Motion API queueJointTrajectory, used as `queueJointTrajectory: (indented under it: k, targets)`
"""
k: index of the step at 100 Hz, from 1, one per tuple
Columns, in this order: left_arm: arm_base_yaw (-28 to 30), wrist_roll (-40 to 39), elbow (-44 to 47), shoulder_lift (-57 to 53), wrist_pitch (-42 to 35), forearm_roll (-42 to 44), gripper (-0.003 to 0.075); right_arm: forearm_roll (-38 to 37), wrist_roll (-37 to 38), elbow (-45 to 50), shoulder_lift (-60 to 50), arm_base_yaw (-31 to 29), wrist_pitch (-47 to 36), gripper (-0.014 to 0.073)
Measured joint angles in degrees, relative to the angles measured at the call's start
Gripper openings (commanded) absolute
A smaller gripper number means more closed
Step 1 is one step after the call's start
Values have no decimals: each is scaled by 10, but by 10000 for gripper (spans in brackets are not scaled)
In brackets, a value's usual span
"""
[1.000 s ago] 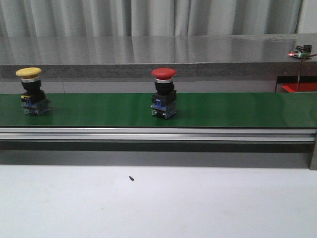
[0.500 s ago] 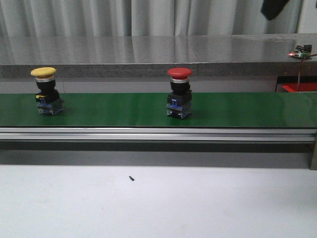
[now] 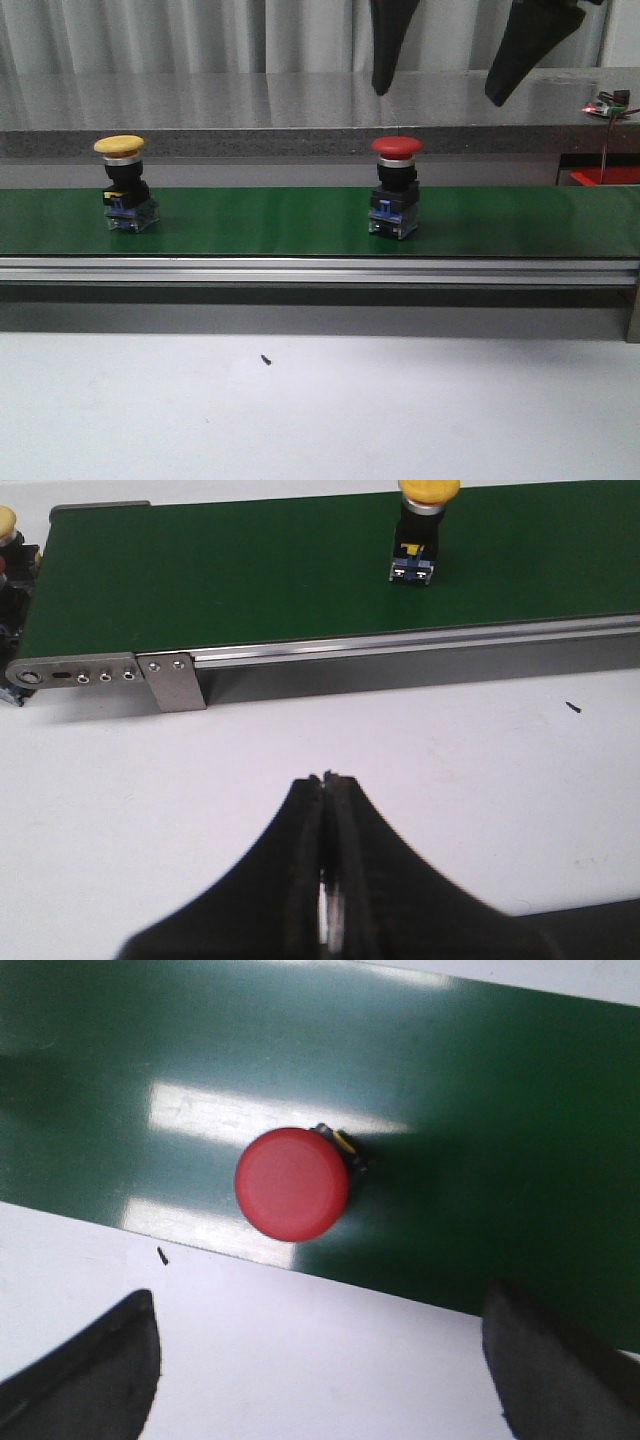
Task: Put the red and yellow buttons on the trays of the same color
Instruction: 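Move the right gripper above the red button riding on the belt, then lower the right gripper and grasp the red button, lift it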
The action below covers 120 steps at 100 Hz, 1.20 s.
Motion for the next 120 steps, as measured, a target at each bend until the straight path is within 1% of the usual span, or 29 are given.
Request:
queueJointTrajectory:
  k: [24, 50, 55, 60, 67, 72, 77, 84, 88, 106, 120]
  targets:
    - [0, 0, 0, 0, 0, 0, -20, -27, 35, -44, 70, 0, 20, 645]
    - [0, 0, 0, 0, 0, 0, -20, -46, 55, -48, 121, -5, 33, 640]
    - [0, 0, 0, 0, 0, 0, -20, -51, 59, -48, 128, -7, 35, 612]
    - [0, 0, 0, 0, 0, 0, -20, -56, 62, -48, 131, -10, 37, 557]
    - [0, 0, 0, 0, 0, 0, -20, -61, 66, -48, 132, -14, 38, 437]
    - [0, 0, 0, 0, 0, 0, -20, -62, 68, -48, 132, -16, 39, 326]
    - [0, 0, 0, 0, 0, 0, -20, -62, 71, -48, 132, -19, 41, 241]
    - [0, 0, 0, 0, 0, 0, -20, -63, 73, -48, 132, -22, 46, 171]
    - [0, 0, 0, 0, 0, 0, -20, -63, 73, -48, 132, -23, 47, 160]
    - [0, 0, 0, 0, 0, 0, -20, -64, 71, -48, 127, -35, 49, 164]
    - [0, 0, 0, 0, 0, 0, -20, -64, 35, -48, 102, -67, 49, 164]
